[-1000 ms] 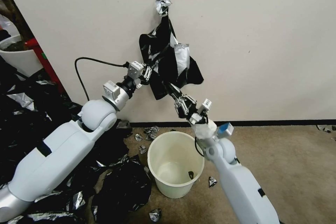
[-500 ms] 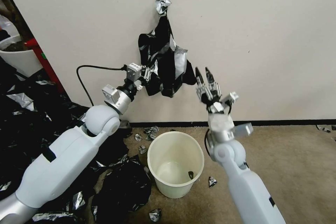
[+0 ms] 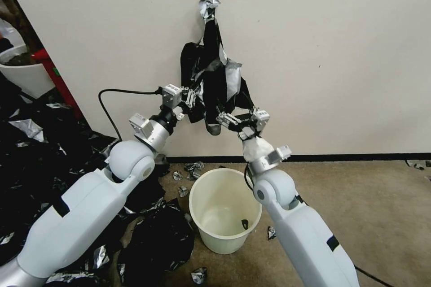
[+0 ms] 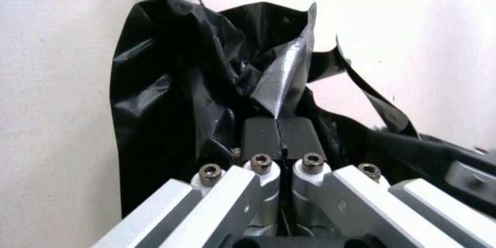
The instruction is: Place a trash bag onto the trash bin.
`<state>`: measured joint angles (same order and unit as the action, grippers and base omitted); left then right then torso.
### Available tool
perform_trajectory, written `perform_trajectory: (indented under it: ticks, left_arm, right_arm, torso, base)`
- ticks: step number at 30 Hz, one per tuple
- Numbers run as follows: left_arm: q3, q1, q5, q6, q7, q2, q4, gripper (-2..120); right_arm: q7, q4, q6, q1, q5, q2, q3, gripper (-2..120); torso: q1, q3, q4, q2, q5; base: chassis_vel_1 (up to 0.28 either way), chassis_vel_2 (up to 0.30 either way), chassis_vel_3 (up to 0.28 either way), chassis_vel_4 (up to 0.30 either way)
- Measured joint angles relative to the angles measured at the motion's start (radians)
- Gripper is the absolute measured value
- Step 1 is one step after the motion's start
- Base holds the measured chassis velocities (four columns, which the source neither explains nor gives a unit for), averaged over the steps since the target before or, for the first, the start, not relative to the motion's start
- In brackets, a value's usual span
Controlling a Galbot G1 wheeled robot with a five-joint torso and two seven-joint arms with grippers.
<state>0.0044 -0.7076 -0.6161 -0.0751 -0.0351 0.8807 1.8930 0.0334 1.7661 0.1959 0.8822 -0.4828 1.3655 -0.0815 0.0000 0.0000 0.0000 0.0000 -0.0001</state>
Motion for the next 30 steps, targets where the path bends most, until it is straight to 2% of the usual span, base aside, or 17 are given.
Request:
perform_trajectory:
  ticks: [4, 7, 8, 11, 12, 14, 30]
  left_arm:
    - [-0.004, -0.007, 0.000, 0.000, -0.002, -0.001, 0.007, 0]
    - [-0.004, -0.011, 0.000, 0.001, -0.004, 0.003, 0.013, 0]
    - [-0.004, -0.011, 0.000, 0.001, -0.004, 0.003, 0.013, 0]
    - [-0.004, -0.011, -0.001, 0.002, -0.006, 0.006, 0.016, 0]
    - [-0.004, -0.011, -0.001, 0.002, -0.006, 0.006, 0.016, 0]
    - [-0.004, -0.011, -0.006, 0.003, -0.007, 0.007, 0.017, 0]
    - [-0.015, -0.019, -0.015, 0.004, -0.015, 0.004, 0.024, 0]
  right_arm:
    - [-0.013, -0.014, -0.007, -0.021, -0.028, -0.004, -0.001, 97]
    - [-0.046, -0.022, -0.006, -0.012, -0.028, 0.000, -0.002, 84]
    - [-0.046, -0.022, -0.006, -0.012, -0.028, 0.000, -0.002, 84]
    - [-0.066, -0.029, 0.002, -0.007, -0.020, 0.001, -0.008, 71]
    - [-0.066, -0.029, 0.002, -0.007, -0.020, 0.001, -0.008, 71]
    - [-0.075, -0.032, 0.012, -0.008, -0.017, 0.000, -0.017, 61]
    - [-0.082, -0.005, 0.041, 0.026, -0.002, -0.002, -0.036, 5]
  torso:
    - [0.000, 0.000, 0.0001, 0.000, 0.0001]
    - [0.000, 0.000, 0.0000, 0.000, 0.0001]
    - [0.000, 0.000, 0.0000, 0.000, 0.0001]
    - [0.000, 0.000, 0.0000, 0.000, 0.0001]
    - [0.000, 0.000, 0.0000, 0.000, 0.0001]
    - [0.000, 0.000, 0.0000, 0.000, 0.0001]
    - [0.000, 0.000, 0.0000, 0.000, 0.0001]
  base:
    - [0.000, 0.000, 0.000, 0.000]
    - [0.000, 0.000, 0.000, 0.000]
    - [0.000, 0.000, 0.000, 0.000]
    - [0.000, 0.000, 0.000, 0.000]
    - [0.000, 0.000, 0.000, 0.000]
    - [0.000, 0.000, 0.000, 0.000]
    - [0.000, 0.000, 0.000, 0.000]
